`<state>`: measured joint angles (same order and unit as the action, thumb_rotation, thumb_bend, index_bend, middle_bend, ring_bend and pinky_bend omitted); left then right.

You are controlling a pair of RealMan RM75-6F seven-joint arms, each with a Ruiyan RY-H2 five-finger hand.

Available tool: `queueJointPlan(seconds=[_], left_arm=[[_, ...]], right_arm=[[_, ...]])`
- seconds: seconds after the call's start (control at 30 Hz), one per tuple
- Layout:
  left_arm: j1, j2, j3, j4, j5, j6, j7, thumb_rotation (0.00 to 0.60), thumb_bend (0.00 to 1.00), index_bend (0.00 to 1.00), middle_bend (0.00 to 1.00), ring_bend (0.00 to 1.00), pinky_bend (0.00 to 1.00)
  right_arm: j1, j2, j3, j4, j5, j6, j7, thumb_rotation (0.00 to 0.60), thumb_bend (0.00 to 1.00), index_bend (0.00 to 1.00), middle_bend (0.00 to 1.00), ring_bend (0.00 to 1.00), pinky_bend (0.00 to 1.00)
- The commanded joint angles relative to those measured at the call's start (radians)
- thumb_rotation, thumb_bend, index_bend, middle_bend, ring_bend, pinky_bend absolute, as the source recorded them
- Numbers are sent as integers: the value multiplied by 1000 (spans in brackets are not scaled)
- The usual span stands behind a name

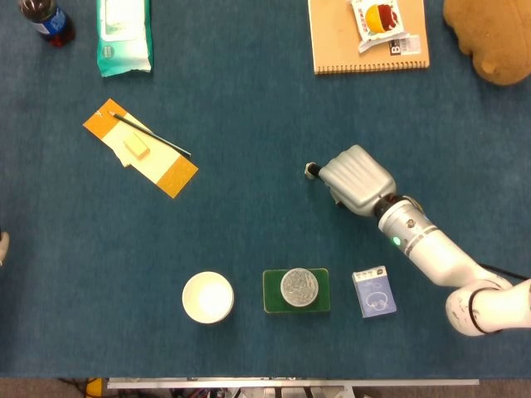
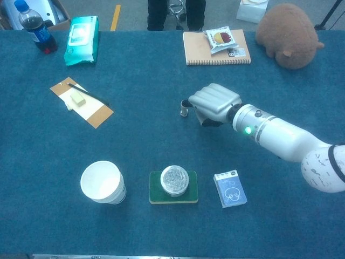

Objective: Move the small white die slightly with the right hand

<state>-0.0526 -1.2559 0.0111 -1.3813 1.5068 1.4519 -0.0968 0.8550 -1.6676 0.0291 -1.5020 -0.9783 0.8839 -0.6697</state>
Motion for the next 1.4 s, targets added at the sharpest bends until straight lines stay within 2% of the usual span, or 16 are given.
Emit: queueJointPlan(seconds=[0.03,0.57,1.13,1.3,1.4], left_arm=[[1,0,0,2,0,0,-2,600,400,331,328,339,538],[2,-4,2,9,1,-2,-11,600,400,331,328,339,538],[3,-12,3,23,-3,-10,-20,600,400,331,328,339,538],[1,-15,3,23,-1,-10,-21,600,400,331,328,339,538],[1,-17,3,25,6,-3,-22,600,400,331,328,339,538]], right_arm=[[1,-3,1,2,2,-1,-2,600,1000,324,971,903,826],[4,-21,8,30,18,10,-13,600,1000,322,971,903,826],[-17,-64,39,81,45,78,-41,600,1000,205,973,908,830],[-35,-46,40,61,1,97,1,600,1000,191,973,908,831],[-70,-22,34,32,-102,164,77,600,1000,191,972,904,831]])
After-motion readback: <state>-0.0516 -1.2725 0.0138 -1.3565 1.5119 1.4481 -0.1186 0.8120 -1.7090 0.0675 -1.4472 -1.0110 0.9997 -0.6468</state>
